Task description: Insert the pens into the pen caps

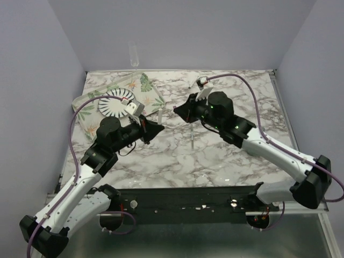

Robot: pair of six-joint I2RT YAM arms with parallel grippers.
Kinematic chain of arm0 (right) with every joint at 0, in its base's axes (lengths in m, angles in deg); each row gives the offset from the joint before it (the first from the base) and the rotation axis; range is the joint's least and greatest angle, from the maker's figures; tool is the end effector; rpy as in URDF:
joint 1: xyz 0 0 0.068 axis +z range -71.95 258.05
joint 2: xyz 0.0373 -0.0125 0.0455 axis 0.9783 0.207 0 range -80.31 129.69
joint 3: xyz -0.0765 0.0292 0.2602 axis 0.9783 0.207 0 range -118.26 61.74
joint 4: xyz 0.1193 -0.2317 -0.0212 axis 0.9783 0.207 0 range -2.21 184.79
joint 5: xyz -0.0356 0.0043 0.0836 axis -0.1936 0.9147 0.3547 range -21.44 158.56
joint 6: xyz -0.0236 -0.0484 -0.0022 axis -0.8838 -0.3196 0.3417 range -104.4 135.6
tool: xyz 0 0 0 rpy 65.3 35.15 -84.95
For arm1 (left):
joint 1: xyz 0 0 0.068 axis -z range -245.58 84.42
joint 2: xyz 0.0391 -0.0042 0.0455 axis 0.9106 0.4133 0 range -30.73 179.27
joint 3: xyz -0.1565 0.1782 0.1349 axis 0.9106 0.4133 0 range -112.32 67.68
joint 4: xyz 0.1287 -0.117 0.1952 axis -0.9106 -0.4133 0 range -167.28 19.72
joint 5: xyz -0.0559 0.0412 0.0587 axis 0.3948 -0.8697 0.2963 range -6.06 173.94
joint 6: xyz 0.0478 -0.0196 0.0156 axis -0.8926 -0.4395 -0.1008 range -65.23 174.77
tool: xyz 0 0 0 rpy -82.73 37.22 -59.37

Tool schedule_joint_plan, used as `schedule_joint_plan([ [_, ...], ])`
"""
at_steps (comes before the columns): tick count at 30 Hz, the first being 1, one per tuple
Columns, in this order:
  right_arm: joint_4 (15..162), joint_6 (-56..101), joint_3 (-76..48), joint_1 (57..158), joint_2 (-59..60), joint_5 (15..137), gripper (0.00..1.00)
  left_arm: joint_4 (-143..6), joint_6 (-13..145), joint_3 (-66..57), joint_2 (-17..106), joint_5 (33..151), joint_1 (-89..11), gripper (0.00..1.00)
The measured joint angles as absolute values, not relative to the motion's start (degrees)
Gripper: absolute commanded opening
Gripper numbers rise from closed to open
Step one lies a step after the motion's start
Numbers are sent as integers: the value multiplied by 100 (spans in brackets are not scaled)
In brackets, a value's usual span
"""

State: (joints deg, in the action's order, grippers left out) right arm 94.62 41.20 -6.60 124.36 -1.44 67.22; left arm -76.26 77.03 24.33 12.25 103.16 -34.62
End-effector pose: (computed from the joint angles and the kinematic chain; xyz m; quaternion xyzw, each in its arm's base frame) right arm 0.2255 0.2347 0.3540 -0.1380 0.7938 0.3401 0.4850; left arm 0.1471 -0.1020 0.3445 0.1673 0.7198 -0.4072 0.5367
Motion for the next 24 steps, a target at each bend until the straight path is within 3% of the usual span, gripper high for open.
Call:
schedule_joint_plan([
  [8, 7548, 5051, -100, 12449, -841, 7179, 1, -7082, 7969, 2433, 1422, 11899, -3462, 0],
  [24, 6475, 5458, 133, 12560, -1042, 7318, 1, -6955, 8079, 2433, 1485, 12255, -3462, 0],
])
